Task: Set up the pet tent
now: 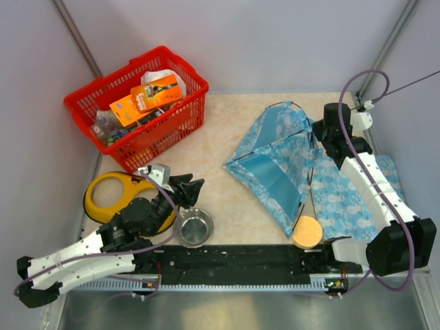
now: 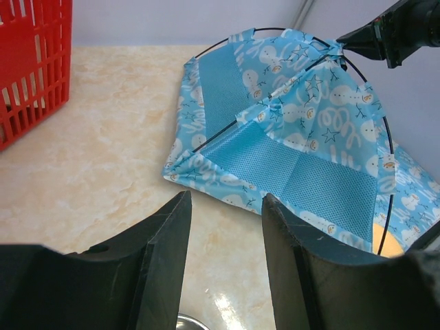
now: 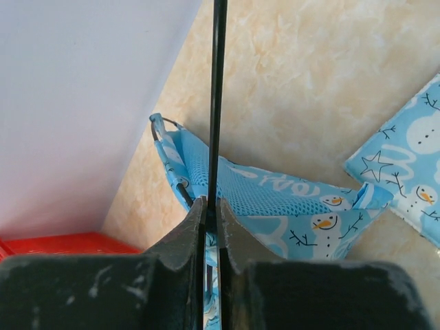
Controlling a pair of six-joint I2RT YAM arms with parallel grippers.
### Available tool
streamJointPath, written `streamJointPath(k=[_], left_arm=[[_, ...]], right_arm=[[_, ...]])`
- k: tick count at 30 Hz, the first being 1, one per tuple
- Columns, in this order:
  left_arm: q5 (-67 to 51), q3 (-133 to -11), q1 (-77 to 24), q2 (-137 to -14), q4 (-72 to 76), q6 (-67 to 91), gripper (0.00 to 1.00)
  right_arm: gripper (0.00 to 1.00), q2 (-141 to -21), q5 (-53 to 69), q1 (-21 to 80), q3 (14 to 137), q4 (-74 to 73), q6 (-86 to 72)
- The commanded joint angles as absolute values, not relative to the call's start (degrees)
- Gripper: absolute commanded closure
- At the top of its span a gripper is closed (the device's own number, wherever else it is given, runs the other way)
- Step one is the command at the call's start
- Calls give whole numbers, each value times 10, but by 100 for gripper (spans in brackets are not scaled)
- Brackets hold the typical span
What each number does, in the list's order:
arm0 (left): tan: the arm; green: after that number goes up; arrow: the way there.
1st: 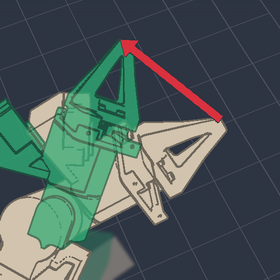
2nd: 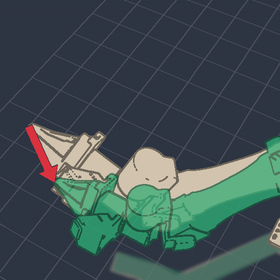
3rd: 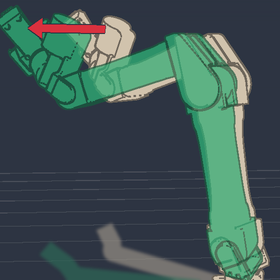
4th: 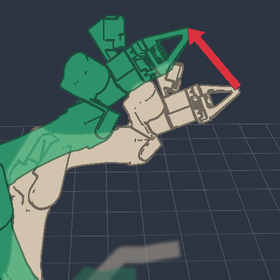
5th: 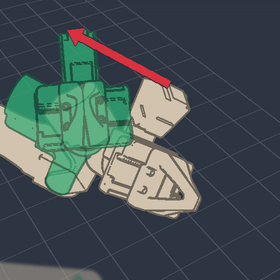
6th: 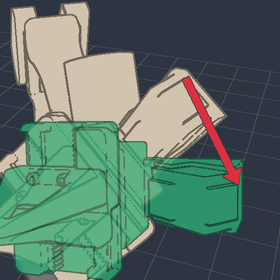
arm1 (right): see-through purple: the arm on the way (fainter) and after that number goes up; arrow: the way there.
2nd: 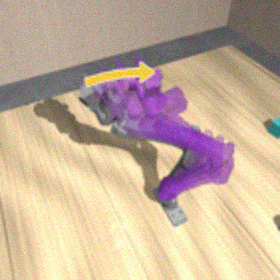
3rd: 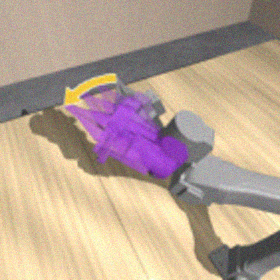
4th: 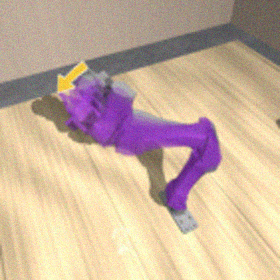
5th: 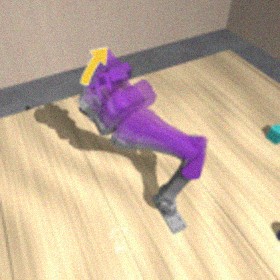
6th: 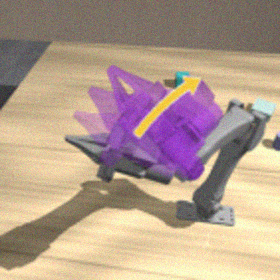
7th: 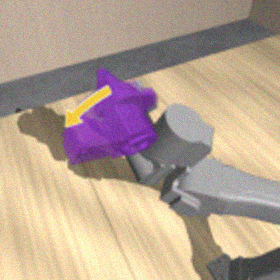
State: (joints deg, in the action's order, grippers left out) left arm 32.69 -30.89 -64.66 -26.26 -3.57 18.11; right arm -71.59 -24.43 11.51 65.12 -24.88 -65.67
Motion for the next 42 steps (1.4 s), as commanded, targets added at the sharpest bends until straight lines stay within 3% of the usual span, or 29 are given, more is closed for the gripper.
streamJointPath(k=[1, 4, 7, 11, 14, 20, 24, 28, 32, 36, 42], left_arm=[[339, -304, -646, -265, -16, 185, 49], [341, -300, -647, -265, -12, 185, 49], [342, -298, -646, -266, -12, 185, 49], [344, -293, -646, -265, -13, 186, 48], [344, -290, -646, -264, -12, 186, 48], [342, -285, -646, -262, -15, 189, 48], [345, -283, -646, -258, -17, 192, 48], [346, -283, -646, -255, -20, 192, 48], [346, -284, -646, -258, -13, 191, 48], [347, -294, -646, -271, -13, 183, 48], [344, -303, -646, -275, -24, 187, 48]], right_arm=[[86, -715, -262, 120, 645, -192, -634], [52, -700, -221, 120, 628, -182, -559], [32, -674, -165, 120, 600, -174, -485], [18, -649, -117, 120, 573, -197, -391], [18, -642, -91, 119, 578, -233, -344], [38, -653, -56, 120, 594, -261, -285], [76, -682, -37, 120, 606, -267, -278], [97, -679, -49, 127, 625, -267, -276], [100, -663, -110, 176, 641, -252, -309], [100, -655, -269, 274, 649, -230, -373], [100, -657, -407, 287, 648, -207, -484]])
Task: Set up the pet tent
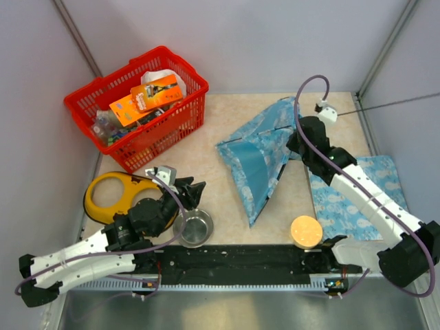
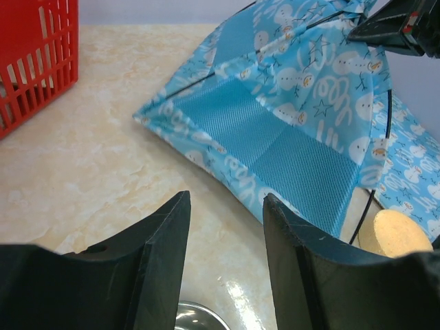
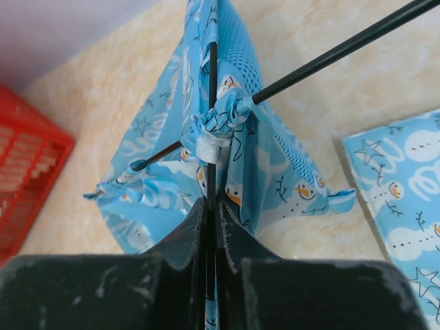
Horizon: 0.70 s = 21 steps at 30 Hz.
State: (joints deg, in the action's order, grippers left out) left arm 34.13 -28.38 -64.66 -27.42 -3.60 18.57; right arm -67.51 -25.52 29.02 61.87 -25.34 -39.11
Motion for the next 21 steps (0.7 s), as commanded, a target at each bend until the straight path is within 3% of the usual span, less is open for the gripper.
streamJointPath(k=[1, 5, 11, 19, 21], left_arm=[[344, -302, -646, -275, -24, 188, 48], [344, -303, -646, -278, -21, 190, 48], [342, -300, -646, -281, -18, 200, 48], [337, -297, -646, -296, -17, 209, 48], [337, -295, -646, -298, -15, 211, 48]], right_arm=[[100, -657, -431, 287, 643, -206, -510], [100, -664, -502, 287, 616, -196, -621], [100, -734, -516, 289, 607, -212, -795], [100, -876, -482, 313, 661, -210, -839], [86, -888, -473, 321, 671, -212, -826]])
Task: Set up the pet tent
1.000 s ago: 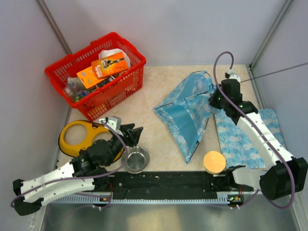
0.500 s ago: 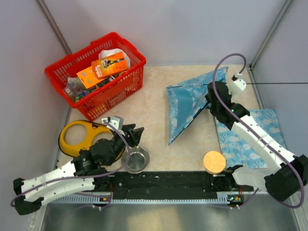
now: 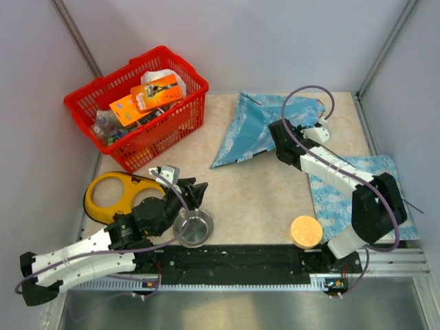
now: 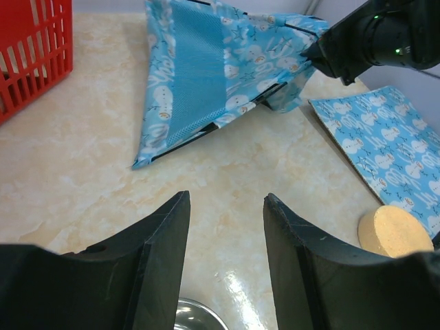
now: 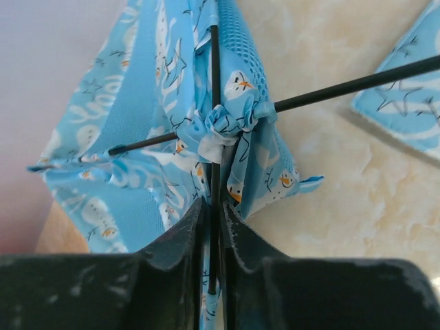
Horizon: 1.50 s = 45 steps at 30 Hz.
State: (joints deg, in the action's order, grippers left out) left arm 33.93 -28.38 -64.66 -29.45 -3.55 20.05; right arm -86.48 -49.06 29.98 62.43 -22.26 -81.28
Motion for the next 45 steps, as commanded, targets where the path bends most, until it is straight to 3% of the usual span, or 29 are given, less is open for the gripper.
streamJointPath(k=[1, 3, 5, 7, 10, 15, 19, 25, 33, 45], left_arm=[[336, -294, -646, -297, -14, 212, 48], [334, -291, -646, -300, -11, 214, 48], [333, -288, -646, -301, -6, 214, 48], [332, -287, -646, -304, -5, 214, 48], [330, -284, -646, -308, -4, 214, 48], [323, -272, -646, -308, 22, 214, 48], [313, -267, -646, -308, 21, 218, 48], [294, -266, -646, -299, 11, 229, 47], [295, -281, -646, -283, -37, 216, 47], [308, -267, -646, -258, -33, 218, 46]], right_arm=[[76, -886, -466, 321, 670, -211, -819], [49, -873, -443, 321, 665, -203, -790], [29, -848, -415, 321, 659, -200, -741], [18, -817, -380, 322, 645, -199, -688], [14, -755, -344, 316, 607, -199, -587], [12, -652, -232, 255, 548, -181, -361], [11, -687, -130, 154, 593, -230, -205], [9, -794, -165, 131, 673, -339, -11], [11, -787, -185, 127, 593, -287, 126], [53, -849, -203, 126, 563, -183, 199]])
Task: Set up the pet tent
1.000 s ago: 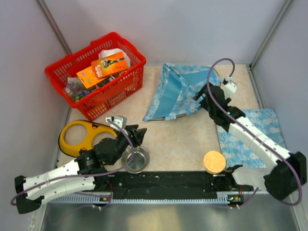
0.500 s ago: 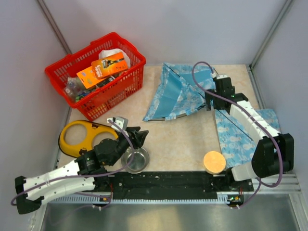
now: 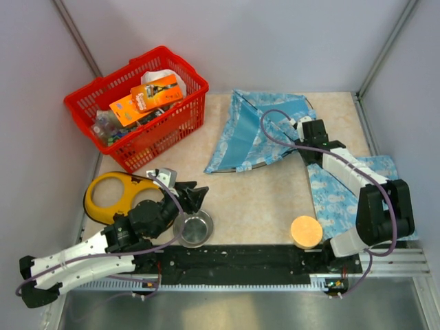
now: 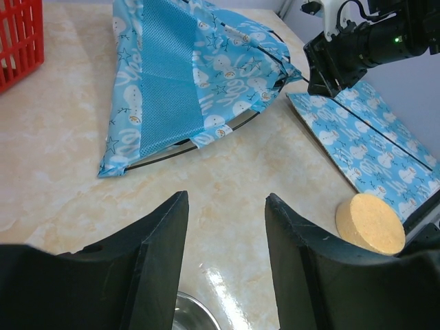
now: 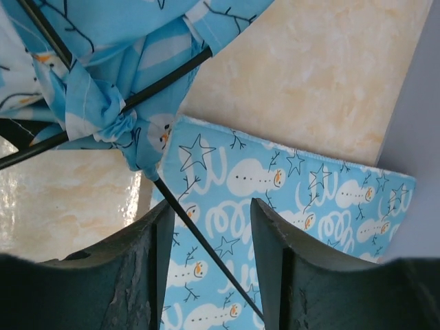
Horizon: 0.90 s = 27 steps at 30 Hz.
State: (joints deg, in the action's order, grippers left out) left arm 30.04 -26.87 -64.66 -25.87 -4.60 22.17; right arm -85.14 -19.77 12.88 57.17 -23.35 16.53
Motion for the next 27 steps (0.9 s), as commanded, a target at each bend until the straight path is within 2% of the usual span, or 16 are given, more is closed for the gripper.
streamJointPath(k=[1, 6, 11, 13, 15, 16, 17, 27], left_arm=[[307, -267, -646, -259, -34, 219, 46], [305, -270, -646, -257, -44, 223, 46], [301, -272, -646, -243, -52, 226, 46], [301, -276, -646, -238, -58, 228, 46], [301, -278, -646, -232, -64, 229, 46], [300, -278, -646, -229, -69, 233, 46], [299, -277, -646, -226, -72, 236, 46], [319, -279, -646, -215, -98, 243, 47]], right_arm=[[54, -847, -200, 126, 561, -178, 200], [66, -849, -189, 125, 553, -166, 212], [67, -869, -166, 126, 535, -125, 220], [71, -878, -163, 127, 536, -127, 216], [82, -876, -167, 132, 543, -132, 212], [94, -874, -168, 134, 548, -137, 208], [100, -871, -184, 134, 555, -138, 198], [100, -858, -275, 149, 663, -209, 162]])
